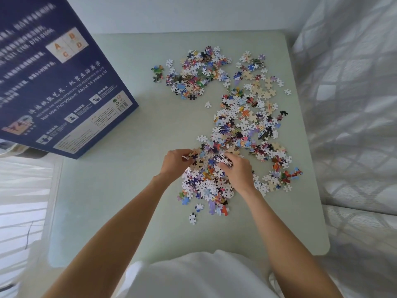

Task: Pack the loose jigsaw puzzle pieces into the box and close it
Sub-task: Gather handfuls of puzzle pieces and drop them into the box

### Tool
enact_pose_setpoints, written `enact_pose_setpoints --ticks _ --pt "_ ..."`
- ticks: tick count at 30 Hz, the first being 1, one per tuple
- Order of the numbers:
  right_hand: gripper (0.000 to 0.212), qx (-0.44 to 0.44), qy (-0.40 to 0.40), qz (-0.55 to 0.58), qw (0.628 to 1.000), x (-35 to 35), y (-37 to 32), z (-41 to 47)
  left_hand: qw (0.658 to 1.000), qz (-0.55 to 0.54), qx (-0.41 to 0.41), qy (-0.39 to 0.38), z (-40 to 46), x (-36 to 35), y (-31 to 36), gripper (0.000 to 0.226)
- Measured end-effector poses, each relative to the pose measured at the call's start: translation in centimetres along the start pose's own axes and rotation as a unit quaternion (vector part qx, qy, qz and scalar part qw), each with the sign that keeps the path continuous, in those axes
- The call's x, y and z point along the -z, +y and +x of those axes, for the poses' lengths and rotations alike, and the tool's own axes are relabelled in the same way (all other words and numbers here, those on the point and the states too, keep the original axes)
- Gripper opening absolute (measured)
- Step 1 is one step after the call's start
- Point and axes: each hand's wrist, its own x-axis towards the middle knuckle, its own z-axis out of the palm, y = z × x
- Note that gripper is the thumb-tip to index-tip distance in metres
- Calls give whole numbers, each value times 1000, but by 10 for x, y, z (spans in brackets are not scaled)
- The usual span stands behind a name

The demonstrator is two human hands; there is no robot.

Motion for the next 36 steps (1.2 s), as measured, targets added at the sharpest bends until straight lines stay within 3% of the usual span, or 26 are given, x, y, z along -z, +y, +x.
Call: enact_pose_setpoints --ticks 9,16,22,24,27,30,33,36 --pt "42 31 -52 -31 998 28 -24 4 994 -51 -60 82 -38 52 5 20" --pt "51 138 -108 31 984 73 -111 17 967 -64 -143 200 -70 121 19 17" --pt "45 249 -129 126 952 114 -222 43 882 -14 -237 406 -104 243 37 26" --pt "42 278 -137 162 937 123 -263 55 842 10 -237 485 -113 286 37 26" --pt "29 324 -150 199 912 131 -318 73 808 14 -203 552 -116 335 32 25" --pt "16 363 -140 223 894 129 -365 94 815 47 -164 554 -112 361 21 25" --pt "24 396 -95 209 889 122 -404 113 849 98 -126 503 -104 374 10 26" --pt "25 490 7 82 868 109 -436 124 874 150 -76 455 -99 383 1 25"
